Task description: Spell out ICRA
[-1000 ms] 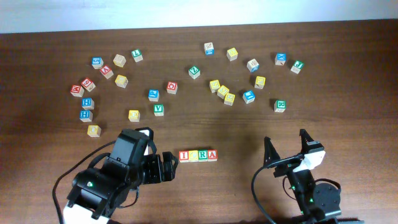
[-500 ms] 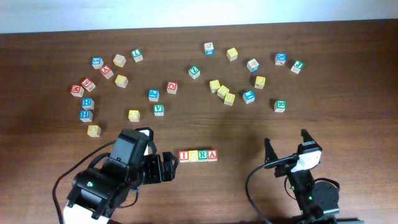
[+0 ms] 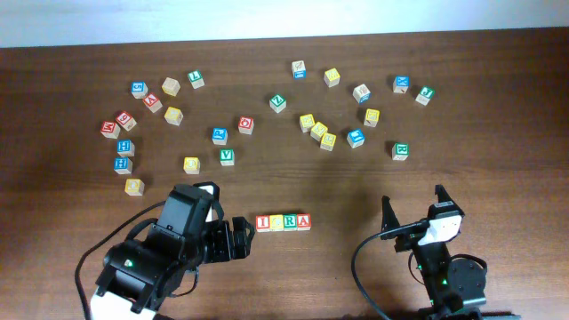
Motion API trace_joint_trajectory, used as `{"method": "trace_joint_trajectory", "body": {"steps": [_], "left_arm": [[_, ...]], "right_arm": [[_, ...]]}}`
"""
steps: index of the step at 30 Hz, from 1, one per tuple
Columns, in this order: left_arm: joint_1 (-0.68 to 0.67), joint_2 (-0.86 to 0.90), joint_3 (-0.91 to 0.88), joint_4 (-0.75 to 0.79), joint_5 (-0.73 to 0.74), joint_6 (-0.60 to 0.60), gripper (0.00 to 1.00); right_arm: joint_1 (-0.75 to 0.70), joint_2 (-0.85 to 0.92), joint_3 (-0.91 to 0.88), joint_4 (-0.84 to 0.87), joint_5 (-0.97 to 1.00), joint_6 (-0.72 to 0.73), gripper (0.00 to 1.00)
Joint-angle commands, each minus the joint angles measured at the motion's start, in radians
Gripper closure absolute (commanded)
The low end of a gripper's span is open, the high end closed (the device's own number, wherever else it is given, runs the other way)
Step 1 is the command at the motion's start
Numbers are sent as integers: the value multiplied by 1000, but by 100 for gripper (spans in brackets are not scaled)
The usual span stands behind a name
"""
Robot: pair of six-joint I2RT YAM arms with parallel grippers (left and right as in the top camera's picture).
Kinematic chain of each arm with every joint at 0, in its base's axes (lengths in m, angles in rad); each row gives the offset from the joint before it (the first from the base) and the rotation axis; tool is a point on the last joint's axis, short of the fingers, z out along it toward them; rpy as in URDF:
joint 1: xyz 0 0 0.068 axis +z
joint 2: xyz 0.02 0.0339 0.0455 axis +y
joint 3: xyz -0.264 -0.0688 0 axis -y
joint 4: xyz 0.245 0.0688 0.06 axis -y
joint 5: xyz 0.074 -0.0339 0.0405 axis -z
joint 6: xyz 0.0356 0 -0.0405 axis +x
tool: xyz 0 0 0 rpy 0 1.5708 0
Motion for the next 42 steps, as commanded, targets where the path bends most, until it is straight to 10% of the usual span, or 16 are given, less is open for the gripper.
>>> {"method": "trace_joint_trajectory", "body": {"steps": [1, 42], "left_arm": [[-4, 0, -5, 2, -14, -13, 1], [-4, 0, -5, 2, -64, -13, 1]], "right_arm": [[-9, -12, -7, -5, 5, -12, 2], [-8, -12, -7, -2, 5, -11, 2]]}}
